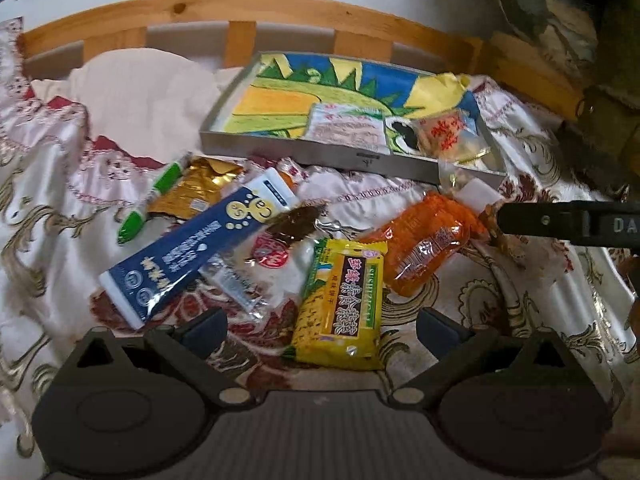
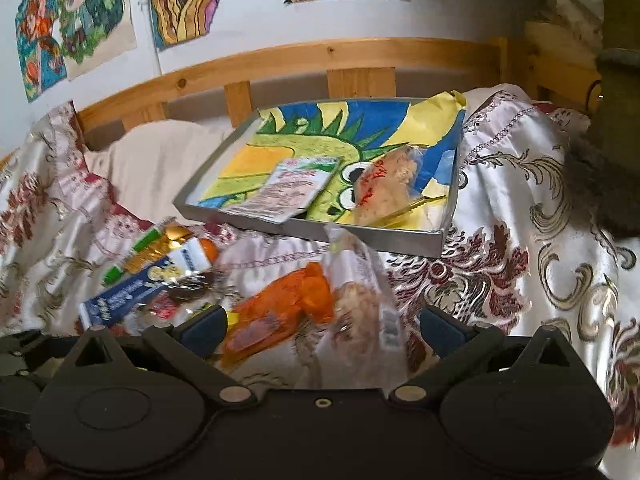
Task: Organize snacks
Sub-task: 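Grasp the clear nut bag with the right tool while the left tool grasps the yellow-green packet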
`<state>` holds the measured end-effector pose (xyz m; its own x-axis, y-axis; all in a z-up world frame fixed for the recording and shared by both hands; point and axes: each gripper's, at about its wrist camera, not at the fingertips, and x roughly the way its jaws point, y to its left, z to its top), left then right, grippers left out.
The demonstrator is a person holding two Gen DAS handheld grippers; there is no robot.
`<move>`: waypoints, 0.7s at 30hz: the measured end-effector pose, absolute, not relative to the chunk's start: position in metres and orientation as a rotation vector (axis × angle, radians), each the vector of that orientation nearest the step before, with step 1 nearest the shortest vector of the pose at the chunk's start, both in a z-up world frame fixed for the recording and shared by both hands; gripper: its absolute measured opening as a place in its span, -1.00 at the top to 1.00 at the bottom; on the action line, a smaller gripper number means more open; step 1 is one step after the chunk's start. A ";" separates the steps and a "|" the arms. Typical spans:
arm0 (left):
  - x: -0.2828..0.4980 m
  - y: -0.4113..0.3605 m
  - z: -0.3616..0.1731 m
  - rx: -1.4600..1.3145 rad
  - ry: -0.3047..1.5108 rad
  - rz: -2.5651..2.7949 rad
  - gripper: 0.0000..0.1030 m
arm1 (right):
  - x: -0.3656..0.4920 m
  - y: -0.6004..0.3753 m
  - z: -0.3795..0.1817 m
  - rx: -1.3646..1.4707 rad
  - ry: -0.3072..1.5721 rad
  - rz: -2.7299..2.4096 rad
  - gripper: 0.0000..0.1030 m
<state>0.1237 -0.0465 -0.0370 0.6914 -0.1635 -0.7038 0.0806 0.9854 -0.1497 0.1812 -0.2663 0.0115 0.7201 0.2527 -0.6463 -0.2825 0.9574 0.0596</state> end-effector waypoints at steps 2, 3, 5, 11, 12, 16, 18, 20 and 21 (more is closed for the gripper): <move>0.131 -0.050 -0.040 -0.090 0.817 -0.146 -0.99 | 0.189 -0.265 0.006 -0.094 0.706 0.290 -0.98; 0.134 -0.051 -0.042 -0.080 0.826 -0.145 -0.99 | 0.192 -0.264 0.003 -0.117 0.704 0.290 -0.98; 0.141 -0.053 -0.044 -0.066 0.840 -0.139 -0.99 | 0.197 -0.262 -0.002 -0.157 0.703 0.292 -0.95; 0.152 -0.055 -0.046 -0.071 0.839 -0.180 -0.98 | 0.204 -0.255 -0.013 -0.277 0.696 0.276 -0.80; 0.152 -0.055 -0.046 -0.082 0.829 -0.193 -0.97 | 0.204 -0.255 -0.014 -0.292 0.692 0.271 -0.74; 0.158 -0.054 -0.046 -0.121 0.834 -0.216 -0.65 | 0.201 -0.251 -0.016 -0.342 0.674 0.266 -0.61; 0.162 -0.052 -0.048 -0.142 0.855 -0.222 -0.50 | 0.199 -0.250 -0.016 -0.356 0.663 0.267 -0.50; 0.164 -0.051 -0.051 -0.158 0.877 -0.229 -0.26 | 0.198 -0.250 -0.016 -0.356 0.663 0.271 -0.46; 0.166 -0.052 -0.053 -0.158 0.891 -0.228 -0.21 | 0.198 -0.250 -0.016 -0.353 0.667 0.273 -0.43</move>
